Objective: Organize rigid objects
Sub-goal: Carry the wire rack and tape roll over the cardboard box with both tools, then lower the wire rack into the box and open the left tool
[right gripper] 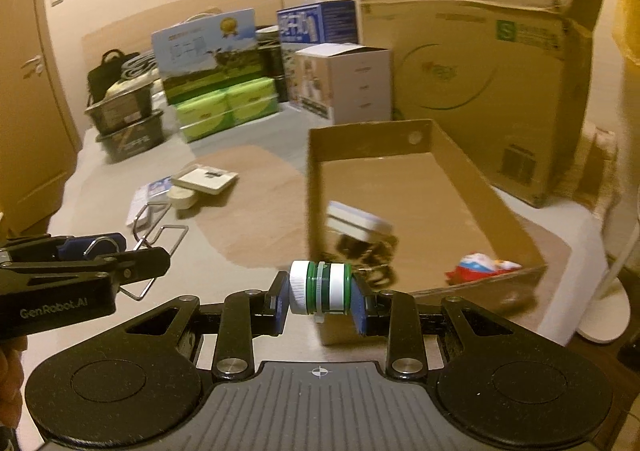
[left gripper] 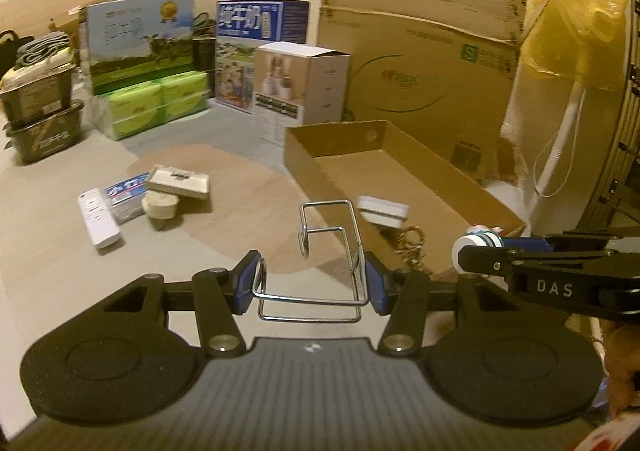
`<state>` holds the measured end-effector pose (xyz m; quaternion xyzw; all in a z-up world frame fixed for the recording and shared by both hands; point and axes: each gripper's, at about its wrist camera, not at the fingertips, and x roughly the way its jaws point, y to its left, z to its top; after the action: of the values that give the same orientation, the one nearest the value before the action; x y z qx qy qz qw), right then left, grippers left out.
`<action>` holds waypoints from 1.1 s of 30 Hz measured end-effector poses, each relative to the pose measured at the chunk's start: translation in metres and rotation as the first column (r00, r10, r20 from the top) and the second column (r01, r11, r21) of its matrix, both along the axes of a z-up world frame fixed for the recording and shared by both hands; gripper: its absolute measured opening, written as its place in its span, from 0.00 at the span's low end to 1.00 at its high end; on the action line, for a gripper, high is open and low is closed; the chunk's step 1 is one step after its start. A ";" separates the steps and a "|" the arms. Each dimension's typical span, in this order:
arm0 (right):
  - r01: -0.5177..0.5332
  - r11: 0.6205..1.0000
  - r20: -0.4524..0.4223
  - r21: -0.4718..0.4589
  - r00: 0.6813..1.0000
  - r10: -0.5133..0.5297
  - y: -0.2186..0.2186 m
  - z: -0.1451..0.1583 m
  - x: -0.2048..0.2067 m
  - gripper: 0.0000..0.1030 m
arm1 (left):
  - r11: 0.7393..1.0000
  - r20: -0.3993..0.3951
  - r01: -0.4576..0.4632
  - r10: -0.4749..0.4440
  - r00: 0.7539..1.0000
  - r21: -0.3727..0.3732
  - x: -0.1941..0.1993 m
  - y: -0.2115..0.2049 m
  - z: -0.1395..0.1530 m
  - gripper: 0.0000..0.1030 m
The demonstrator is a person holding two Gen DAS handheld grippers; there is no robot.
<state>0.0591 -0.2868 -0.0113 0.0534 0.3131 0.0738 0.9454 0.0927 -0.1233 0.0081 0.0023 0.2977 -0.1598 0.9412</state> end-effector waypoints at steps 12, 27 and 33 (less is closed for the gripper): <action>0.054 0.998 0.020 -0.030 0.998 -0.054 -0.039 0.007 0.006 0.31 | 0.996 -0.013 0.086 -0.086 0.996 -0.001 0.016 -0.039 0.004 0.49; 0.101 0.993 0.027 -0.052 0.995 -0.100 -0.080 0.004 0.028 0.31 | 0.990 -0.024 0.141 -0.141 0.990 0.010 0.046 -0.080 0.002 0.49; 0.119 0.992 0.023 -0.043 0.993 -0.118 -0.092 0.001 0.037 0.31 | 0.989 -0.032 0.150 -0.149 0.988 0.011 0.060 -0.094 0.001 0.49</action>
<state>0.0959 -0.3789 -0.0106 0.0503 0.3014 0.0110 0.9521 0.1522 -0.2171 0.0088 0.0286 0.3122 -0.2280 0.9218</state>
